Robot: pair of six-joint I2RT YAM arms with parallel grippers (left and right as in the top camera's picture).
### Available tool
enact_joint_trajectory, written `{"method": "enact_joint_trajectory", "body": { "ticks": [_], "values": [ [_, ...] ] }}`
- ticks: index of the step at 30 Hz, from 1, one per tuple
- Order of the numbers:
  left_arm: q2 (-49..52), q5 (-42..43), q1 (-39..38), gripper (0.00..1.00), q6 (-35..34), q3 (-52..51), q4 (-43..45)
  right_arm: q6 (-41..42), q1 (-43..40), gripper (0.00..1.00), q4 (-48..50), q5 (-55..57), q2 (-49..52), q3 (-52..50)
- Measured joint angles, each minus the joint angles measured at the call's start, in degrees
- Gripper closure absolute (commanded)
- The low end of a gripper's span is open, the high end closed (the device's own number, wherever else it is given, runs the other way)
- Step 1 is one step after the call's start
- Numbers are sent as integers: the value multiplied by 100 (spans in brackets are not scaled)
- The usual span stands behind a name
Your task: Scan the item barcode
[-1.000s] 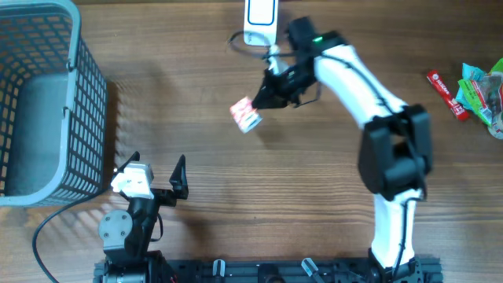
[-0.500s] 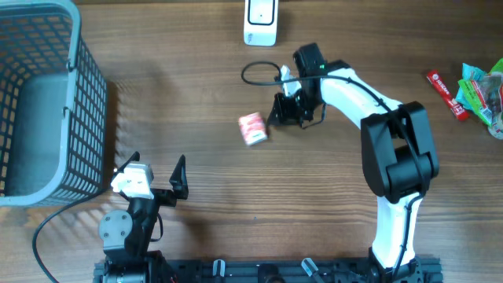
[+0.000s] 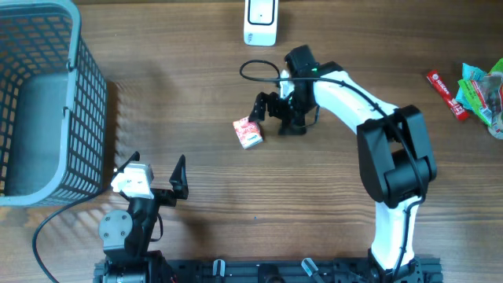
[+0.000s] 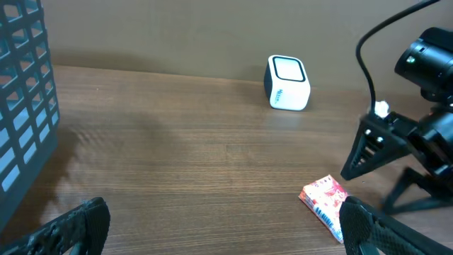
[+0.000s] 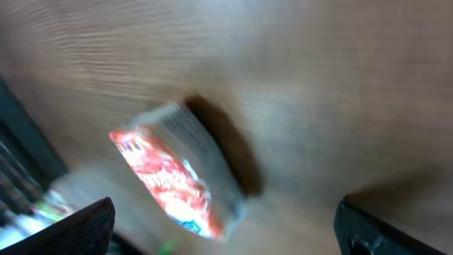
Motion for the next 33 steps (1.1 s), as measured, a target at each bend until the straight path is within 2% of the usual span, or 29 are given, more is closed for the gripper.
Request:
{"method": "enact_joint_trajectory", "body": {
  "ticks": [4, 7, 9, 11, 13, 17, 22, 23, 25, 27, 28, 32, 33],
  "values": [
    [0, 0, -2, 0, 0, 0, 0, 1784, 15, 0, -439, -13, -125, 44],
    [0, 0, 0, 0, -2, 0, 0, 3086, 26, 0, -756, 234, -581, 44],
    [0, 0, -2, 0, 0, 0, 2, 3895, 57, 0, -415, 461, -962, 57],
    [0, 0, 0, 0, 0, 0, -2, 4081, 127, 0, 363, 553, -1099, 118],
    [0, 0, 0, 0, 0, 0, 0, 4111, 264, 0, 647, 761, -1099, 170],
    [0, 0, 0, 0, 0, 0, 0, 5117, 713, 1, -98, 1169, -1071, 170],
    [0, 0, 0, 0, -2, 0, 0, 6061, 1156, 1, -291, 1635, -905, 170],
    [0, 0, 0, 0, 0, 0, 0, 6172, 1202, 3, -348, 1749, -890, 170],
    [0, 0, 0, 0, -2, 0, 0, 6343, 1255, 21, -374, 1996, -817, 157],
    [0, 0, 0, 0, 0, 0, 2, 6461, 1252, 32, -356, 2142, -726, 107],
    [0, -2, 0, 0, 0, 0, 0, 6465, 1248, 35, -308, 2194, -634, 68],
    [0, 0, 0, 0, 0, 0, 0, 6472, 1248, 39, -195, 2293, -299, 13],
    [0, 0, 0, 0, 0, 0, 0, 6472, 1248, 46, -188, 2308, -243, 13]
  ]
}}
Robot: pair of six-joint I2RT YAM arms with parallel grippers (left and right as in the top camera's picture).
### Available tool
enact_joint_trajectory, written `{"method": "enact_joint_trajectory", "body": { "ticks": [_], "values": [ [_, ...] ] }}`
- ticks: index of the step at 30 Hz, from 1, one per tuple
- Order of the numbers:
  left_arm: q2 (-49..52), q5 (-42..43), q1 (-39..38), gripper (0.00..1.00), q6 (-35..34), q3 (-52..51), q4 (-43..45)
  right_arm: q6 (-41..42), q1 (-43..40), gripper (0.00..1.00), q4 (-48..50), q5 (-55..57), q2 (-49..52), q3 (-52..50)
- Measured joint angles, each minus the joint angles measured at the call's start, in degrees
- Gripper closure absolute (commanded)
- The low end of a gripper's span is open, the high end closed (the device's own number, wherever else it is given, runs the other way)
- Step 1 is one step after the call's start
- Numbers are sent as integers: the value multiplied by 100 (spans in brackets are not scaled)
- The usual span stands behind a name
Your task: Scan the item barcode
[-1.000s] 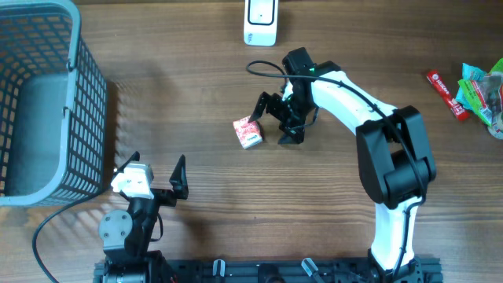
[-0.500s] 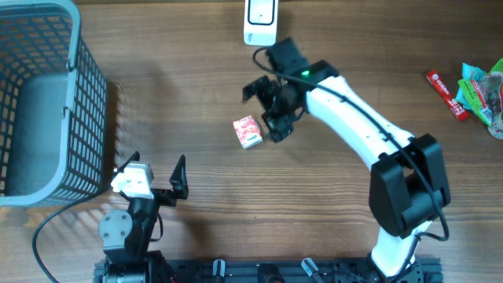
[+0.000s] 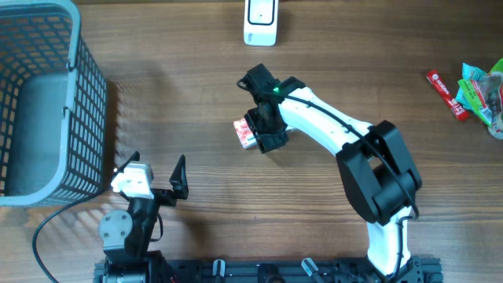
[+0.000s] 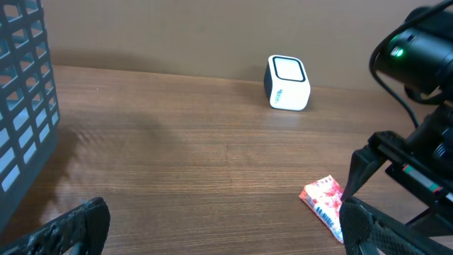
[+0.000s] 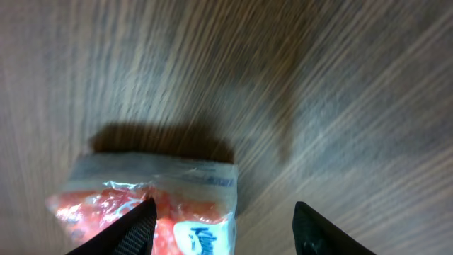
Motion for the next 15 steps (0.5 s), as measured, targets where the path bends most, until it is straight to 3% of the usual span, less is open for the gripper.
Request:
{"method": "enact_joint_trajectory", "body": {
  "ticks": [1, 4, 5, 6, 11, 15],
  "values": [
    [0, -2, -2, 0, 0, 0, 0, 0, 0, 57, 22, 0, 50, 0],
    [0, 0, 0, 0, 0, 0, 0, 9, 0, 75, 125, 2, 66, 4],
    [0, 0, 0, 0, 0, 0, 0, -15, 0, 90, 153, 11, 70, 7],
    [0, 0, -2, 0, 0, 0, 0, -24, 0, 95, 153, 15, 70, 7],
    [0, 0, 0, 0, -2, 0, 0, -210, 0, 95, 127, 13, 70, 17],
    [0, 0, -2, 0, 0, 0, 0, -826, -76, 96, 125, -173, 70, 48]
  ]
}}
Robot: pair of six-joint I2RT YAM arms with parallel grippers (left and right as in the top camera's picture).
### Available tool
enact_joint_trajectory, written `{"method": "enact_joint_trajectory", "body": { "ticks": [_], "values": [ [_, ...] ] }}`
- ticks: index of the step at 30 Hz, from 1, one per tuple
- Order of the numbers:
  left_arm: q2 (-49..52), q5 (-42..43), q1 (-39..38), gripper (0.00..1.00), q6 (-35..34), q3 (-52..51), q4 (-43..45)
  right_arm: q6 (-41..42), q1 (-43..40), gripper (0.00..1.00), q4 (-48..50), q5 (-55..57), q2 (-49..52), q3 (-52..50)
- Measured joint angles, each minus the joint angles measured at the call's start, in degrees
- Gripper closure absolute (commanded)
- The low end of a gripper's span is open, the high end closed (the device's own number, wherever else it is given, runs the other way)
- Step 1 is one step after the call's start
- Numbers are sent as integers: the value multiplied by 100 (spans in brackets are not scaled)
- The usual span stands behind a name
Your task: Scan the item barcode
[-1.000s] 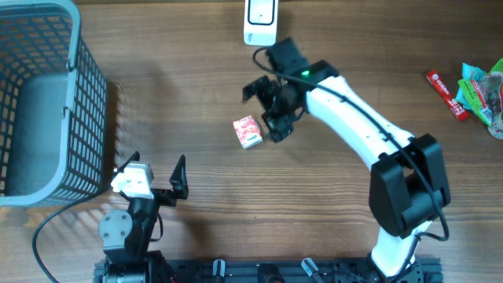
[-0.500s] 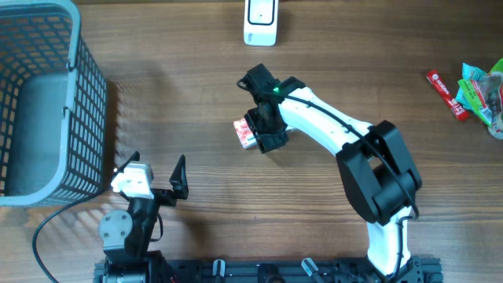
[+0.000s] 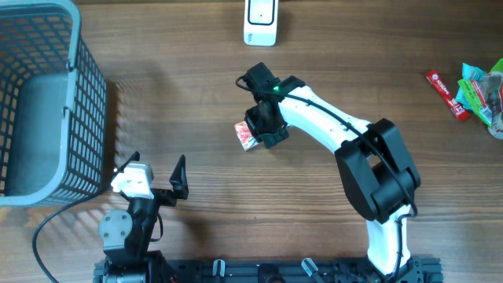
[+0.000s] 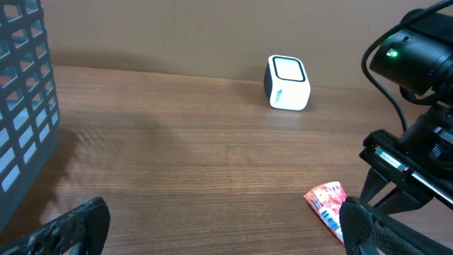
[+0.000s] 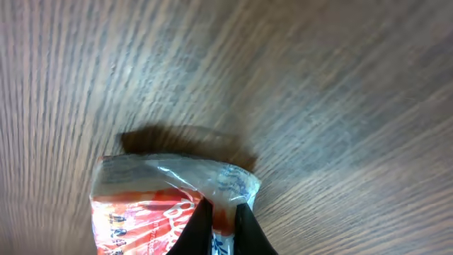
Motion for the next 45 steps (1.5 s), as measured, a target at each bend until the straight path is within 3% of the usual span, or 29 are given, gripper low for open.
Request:
{"method": "enact_joint_trajectory", "body": {
  "ticks": [5, 11, 19, 24, 27, 31, 37, 45],
  "values": [
    [0, 0, 2, 0, 0, 0, 0, -1482, -579, 96, -321, -1115, -149, 0],
    [0, 0, 0, 0, 0, 0, 0, -3906, -1751, 96, -1432, -3477, -511, 31],
    [0, 0, 2, 0, 0, 0, 0, -5654, -1891, 95, -1639, -4009, -671, 26],
    [0, 0, 0, 0, 0, 0, 2, -5731, -1825, 95, 127, -1982, -1604, 35],
    [0, 0, 2, 0, 0, 0, -2, -6186, -1652, 95, 2280, -931, -1792, 70],
    [0, -2, 0, 0, -2, 0, 2, -6916, -1401, 95, 3919, 326, -1683, 76],
    [-2, -2, 2, 0, 0, -2, -7, -8041, -1145, 96, 6367, 1447, -466, 68],
    [0, 0, 2, 0, 0, -2, 0, -8380, -1102, 95, 9237, 2319, 1226, 13]
  ]
}}
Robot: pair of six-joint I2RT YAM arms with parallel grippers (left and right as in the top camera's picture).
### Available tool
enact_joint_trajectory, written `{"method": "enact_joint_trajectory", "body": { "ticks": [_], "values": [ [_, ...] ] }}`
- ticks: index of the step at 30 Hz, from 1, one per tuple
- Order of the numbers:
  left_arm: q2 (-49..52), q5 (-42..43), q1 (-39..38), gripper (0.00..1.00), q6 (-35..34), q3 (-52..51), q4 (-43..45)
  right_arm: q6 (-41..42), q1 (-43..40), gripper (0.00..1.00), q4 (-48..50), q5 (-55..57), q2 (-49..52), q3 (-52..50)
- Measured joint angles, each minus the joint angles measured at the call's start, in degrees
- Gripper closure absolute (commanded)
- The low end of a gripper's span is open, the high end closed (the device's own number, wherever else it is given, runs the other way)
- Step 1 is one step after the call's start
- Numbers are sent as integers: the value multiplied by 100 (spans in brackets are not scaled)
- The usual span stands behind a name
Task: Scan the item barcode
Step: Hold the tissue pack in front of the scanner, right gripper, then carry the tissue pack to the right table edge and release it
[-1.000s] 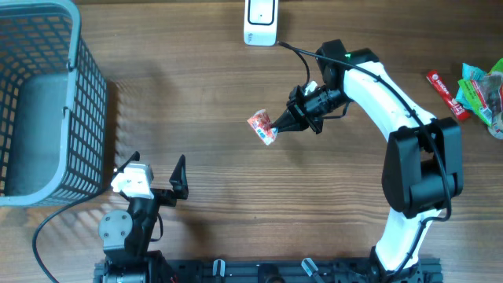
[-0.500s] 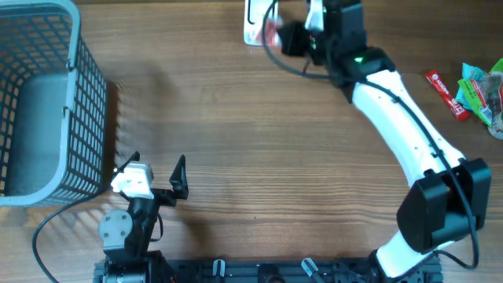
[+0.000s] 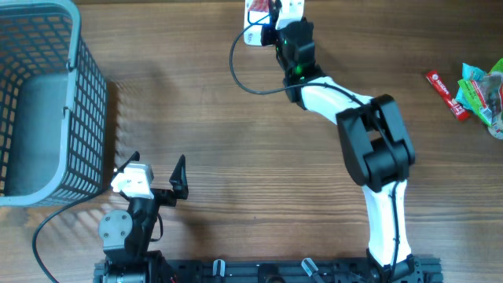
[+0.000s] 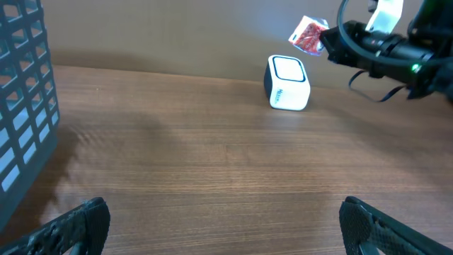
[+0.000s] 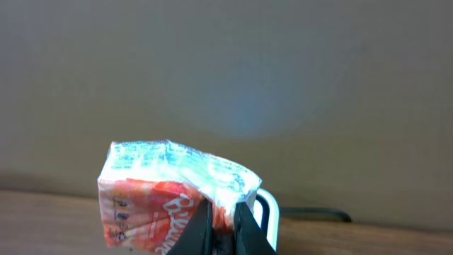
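A small red and white packet (image 5: 159, 198) is pinched by its sealed edge in my right gripper (image 5: 225, 219), which is shut on it. The arm is stretched to the table's far edge and holds the packet (image 3: 257, 11) in the air above the white barcode scanner (image 4: 287, 83), whose body (image 3: 253, 34) shows just below the packet from overhead. In the left wrist view the packet (image 4: 309, 33) hangs a little above and right of the scanner. My left gripper (image 4: 219, 219) stays low at the front left, open, with nothing between its fingers.
A grey mesh basket (image 3: 47, 94) fills the far left. Red and green wrapped items (image 3: 471, 88) lie at the right edge. A black cable (image 3: 244, 75) loops from the right arm near the scanner.
My right gripper, then shut on the packet down on the mid table, now holds it lifted in the air above the scanner at the far edge. The left arm has not moved.
The packet first lay on the mid table with my right gripper open just right of it. Then the gripper stood open over the packet, then shut on its sealed edge. Now the packet hangs above the scanner.
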Motion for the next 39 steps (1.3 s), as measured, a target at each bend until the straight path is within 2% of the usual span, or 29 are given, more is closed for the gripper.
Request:
{"method": "enact_joint_trajectory", "body": {
  "ticks": [4, 9, 14, 16, 22, 25, 28, 31, 34, 36, 37, 39],
  "values": [
    [0, 0, -2, 0, 0, 0, 2, 0, 0, 95, 520, 173, 400, 48],
    [0, 0, 0, 0, 0, 0, 0, 7, 0, 95, 474, 214, 999, 601],
    [0, 0, -2, 0, 0, 0, 0, 0, 0, 96, 197, 321, 929, 763],
    [0, 0, 0, 0, 0, 0, 0, -42, 0, 96, -846, 564, 597, 796],
    [4, 0, -2, 0, 0, 2, 11, 118, -87, 96, -5687, 2544, -1373, 896],
    [0, -2, 0, 0, 0, 0, -4, 651, -400, 96, -8140, 3357, -2260, 994],
    [0, 0, 0, 0, 0, 0, 0, 1357, -1036, 96, -9554, 3663, -2378, 911],
    [0, 0, 0, 0, 0, 0, 0, 1869, -2033, 96, -9447, 3600, -2341, 341],
    [0, 0, 0, 0, 0, 0, 2, 2138, -3091, 96, -8450, 3189, -2321, -579],
    [0, 0, 0, 0, 0, 0, 0, 2170, -3506, 94, -7661, 2931, -2297, -1200],
    [0, 0, -2, 0, 0, 0, 0, 2124, -3681, 80, -7370, 2763, -2271, -1443],
    [0, 0, -2, 0, 0, 0, 2, 2000, -3943, 34, -7090, 2326, -2225, -1694]
  ]
}}
